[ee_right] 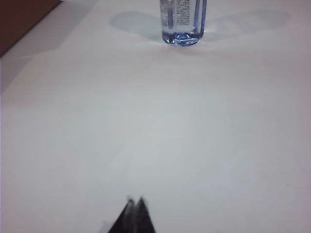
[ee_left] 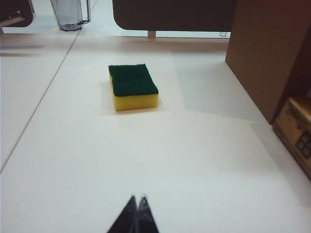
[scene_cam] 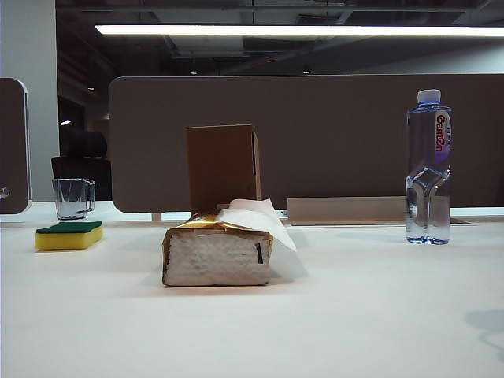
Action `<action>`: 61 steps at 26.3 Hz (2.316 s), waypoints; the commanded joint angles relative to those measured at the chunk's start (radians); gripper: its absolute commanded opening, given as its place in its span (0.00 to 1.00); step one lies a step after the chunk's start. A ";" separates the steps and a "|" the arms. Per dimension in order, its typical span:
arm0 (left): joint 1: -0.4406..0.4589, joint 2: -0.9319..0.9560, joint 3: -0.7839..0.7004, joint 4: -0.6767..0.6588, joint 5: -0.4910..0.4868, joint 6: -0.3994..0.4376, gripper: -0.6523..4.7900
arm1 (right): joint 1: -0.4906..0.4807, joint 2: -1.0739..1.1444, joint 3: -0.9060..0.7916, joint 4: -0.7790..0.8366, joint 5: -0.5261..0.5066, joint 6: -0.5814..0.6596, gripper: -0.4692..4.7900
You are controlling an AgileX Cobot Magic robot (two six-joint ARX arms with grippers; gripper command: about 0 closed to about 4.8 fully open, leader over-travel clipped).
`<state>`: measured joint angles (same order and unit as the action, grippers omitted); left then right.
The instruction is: Move the sponge from left to right to wipe the table, avoiding obstacles on the table, and finally reaching the bottle of mineral water.
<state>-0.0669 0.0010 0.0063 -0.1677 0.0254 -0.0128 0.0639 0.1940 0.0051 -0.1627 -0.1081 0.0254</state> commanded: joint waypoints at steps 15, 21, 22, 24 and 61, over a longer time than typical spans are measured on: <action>0.001 0.001 0.004 0.001 0.010 -0.006 0.12 | -0.001 -0.002 -0.003 0.063 0.001 -0.003 0.09; 0.000 0.001 0.016 0.005 0.066 -0.015 0.13 | 0.000 -0.002 0.001 0.069 -0.007 0.005 0.09; 0.000 0.001 0.023 0.008 0.069 -0.023 0.17 | 0.000 -0.003 0.001 0.072 -0.012 0.009 0.09; 0.001 0.001 0.040 0.012 0.069 -0.029 0.32 | 0.000 -0.008 0.002 0.080 -0.031 0.023 0.09; 0.000 0.131 0.412 0.002 0.227 -0.186 0.73 | 0.014 -0.010 0.399 -0.108 -0.235 0.325 0.42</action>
<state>-0.0669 0.1047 0.3965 -0.1726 0.2447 -0.2001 0.0776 0.1825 0.3817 -0.2337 -0.3382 0.3473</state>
